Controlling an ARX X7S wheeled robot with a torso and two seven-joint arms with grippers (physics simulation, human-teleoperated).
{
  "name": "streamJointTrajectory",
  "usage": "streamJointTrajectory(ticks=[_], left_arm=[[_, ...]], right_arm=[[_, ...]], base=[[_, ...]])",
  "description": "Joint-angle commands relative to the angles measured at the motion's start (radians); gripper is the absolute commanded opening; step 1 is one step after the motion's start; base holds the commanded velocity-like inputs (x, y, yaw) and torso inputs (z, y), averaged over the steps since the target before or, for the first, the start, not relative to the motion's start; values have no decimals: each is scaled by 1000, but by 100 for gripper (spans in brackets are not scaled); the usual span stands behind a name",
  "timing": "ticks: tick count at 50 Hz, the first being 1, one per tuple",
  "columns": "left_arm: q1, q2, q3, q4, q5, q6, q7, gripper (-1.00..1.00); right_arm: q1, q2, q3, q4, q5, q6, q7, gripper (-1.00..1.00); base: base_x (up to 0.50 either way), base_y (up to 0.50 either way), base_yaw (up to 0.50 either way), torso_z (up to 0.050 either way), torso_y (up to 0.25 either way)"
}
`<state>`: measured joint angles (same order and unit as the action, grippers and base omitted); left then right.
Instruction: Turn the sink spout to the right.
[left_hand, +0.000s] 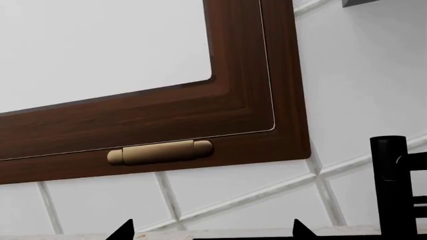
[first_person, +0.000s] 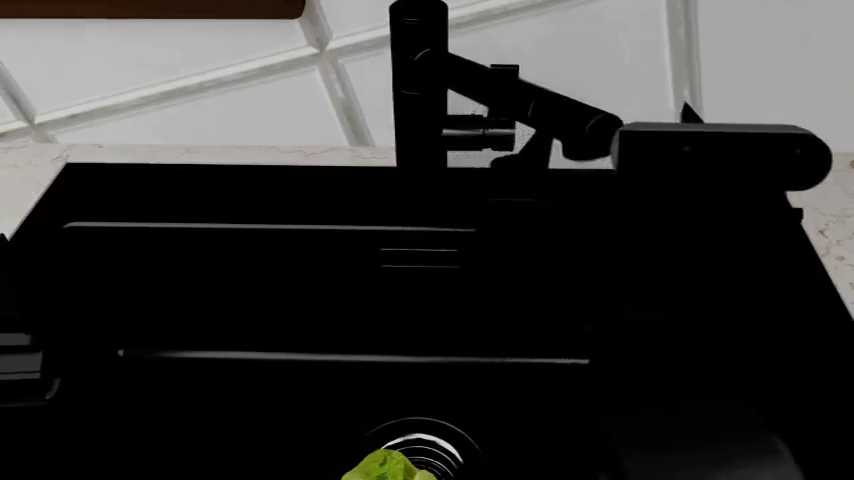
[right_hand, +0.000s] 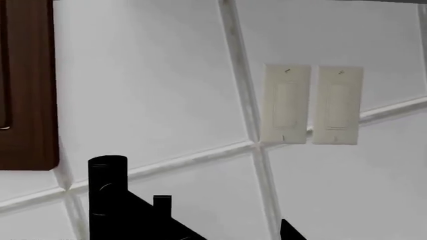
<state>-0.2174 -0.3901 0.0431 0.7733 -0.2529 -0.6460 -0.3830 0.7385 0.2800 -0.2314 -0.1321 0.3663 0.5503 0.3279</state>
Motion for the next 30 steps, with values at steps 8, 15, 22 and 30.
streamJointTrajectory(ticks=[8, 15, 22, 30], left_arm=[[-2, -3, 2, -5, -5, 5, -3, 100], [-1, -4, 1, -3, -7, 6, -5, 100], [0, -6, 2, -6, -8, 10, -7, 100], [0, -7, 2, -4, -9, 10, -10, 100]], right_arm=[[24, -1, -6, 93, -7, -26, -12, 100], [67, 3, -8, 122, -11, -22, -18, 100], [76, 12, -8, 142, -13, -20, -21, 100], [77, 14, -2, 187, -11, -38, -29, 100]], base=[[0, 0, 0, 0, 0], [0, 0, 0, 0, 0], [0, 0, 0, 0, 0], [0, 0, 0, 0, 0]])
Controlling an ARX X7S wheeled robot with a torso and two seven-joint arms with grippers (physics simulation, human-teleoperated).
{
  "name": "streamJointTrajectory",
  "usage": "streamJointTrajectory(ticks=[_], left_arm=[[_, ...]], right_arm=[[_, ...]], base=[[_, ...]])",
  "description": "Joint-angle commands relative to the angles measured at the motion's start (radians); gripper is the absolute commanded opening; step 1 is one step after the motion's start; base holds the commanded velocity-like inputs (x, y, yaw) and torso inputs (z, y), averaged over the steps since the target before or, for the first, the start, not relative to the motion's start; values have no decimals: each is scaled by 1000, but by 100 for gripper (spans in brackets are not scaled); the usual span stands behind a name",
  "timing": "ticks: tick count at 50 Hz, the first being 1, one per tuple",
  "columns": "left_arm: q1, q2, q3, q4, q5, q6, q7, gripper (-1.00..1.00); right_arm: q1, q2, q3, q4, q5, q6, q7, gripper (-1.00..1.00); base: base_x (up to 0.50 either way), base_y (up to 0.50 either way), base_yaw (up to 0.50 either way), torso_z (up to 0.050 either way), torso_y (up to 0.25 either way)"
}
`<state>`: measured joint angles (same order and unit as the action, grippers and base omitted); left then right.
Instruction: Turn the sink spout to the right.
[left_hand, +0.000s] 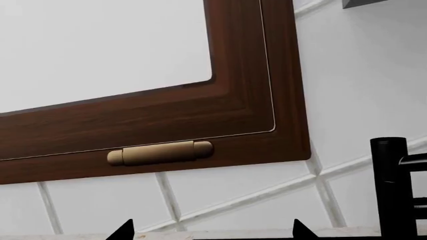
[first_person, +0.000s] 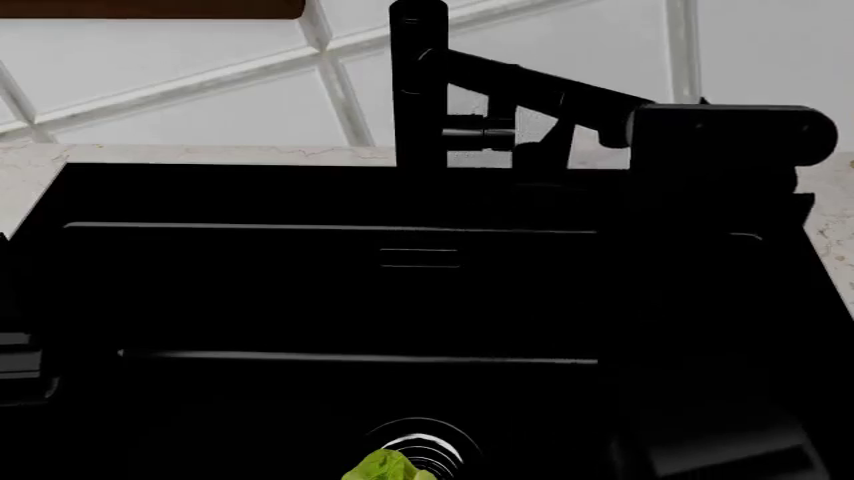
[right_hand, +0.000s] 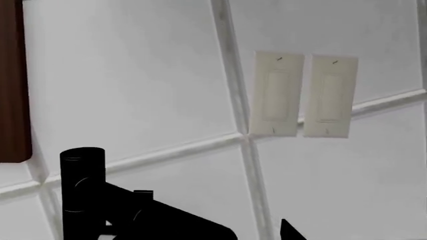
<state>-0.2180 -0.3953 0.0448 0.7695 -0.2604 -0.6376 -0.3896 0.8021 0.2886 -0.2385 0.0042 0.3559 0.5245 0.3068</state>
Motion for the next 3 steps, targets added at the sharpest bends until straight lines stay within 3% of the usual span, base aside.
streamJointTrajectory(ticks=[1, 3], left_arm=[[-1, -2, 1, 0, -4, -1, -3, 100], [-1, -2, 1, 0, -4, 0, -3, 100]], right_arm=[[16, 6, 3, 60, -1, -14, -11, 100], [22, 8, 2, 64, -3, -11, -10, 100]], base=[[0, 0, 0, 0, 0], [0, 0, 0, 0, 0]])
